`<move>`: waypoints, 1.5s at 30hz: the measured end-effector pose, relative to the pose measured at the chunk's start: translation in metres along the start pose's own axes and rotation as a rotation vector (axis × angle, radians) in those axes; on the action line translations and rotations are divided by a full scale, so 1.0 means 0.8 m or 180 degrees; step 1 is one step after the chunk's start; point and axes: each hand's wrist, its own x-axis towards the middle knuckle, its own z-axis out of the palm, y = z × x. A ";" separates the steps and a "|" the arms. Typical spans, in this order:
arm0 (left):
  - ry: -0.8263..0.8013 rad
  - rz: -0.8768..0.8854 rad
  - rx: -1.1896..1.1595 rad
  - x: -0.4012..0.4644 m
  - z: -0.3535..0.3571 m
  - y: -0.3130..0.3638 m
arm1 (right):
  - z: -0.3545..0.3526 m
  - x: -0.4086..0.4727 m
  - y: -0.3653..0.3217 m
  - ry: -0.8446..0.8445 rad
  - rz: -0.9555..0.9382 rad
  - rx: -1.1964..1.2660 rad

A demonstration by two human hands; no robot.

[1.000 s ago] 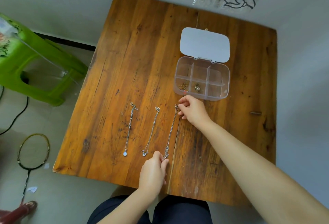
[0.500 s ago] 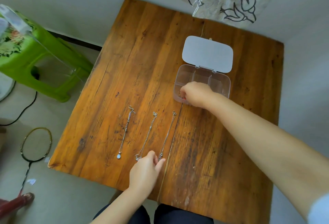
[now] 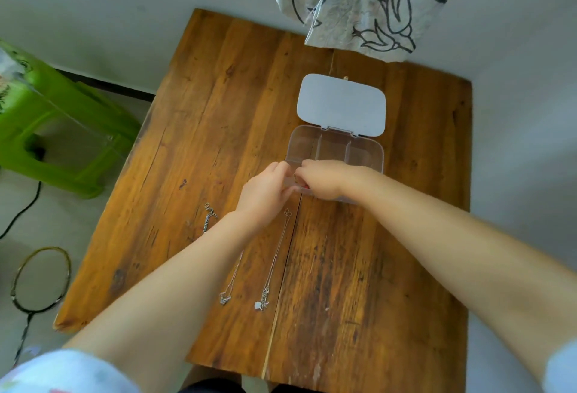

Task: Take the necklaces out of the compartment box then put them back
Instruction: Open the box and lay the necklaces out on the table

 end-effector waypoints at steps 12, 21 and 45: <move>-0.0036 0.0100 0.0059 0.001 -0.005 -0.001 | 0.015 -0.012 0.025 0.0427 -0.0356 0.0785; 0.0035 -0.0061 0.0474 0.001 -0.018 0.016 | -0.003 -0.064 0.020 0.1666 -0.0264 0.1965; -0.2730 0.0960 0.0368 0.016 -0.016 0.071 | 0.248 -0.167 -0.179 0.1488 0.2521 0.6097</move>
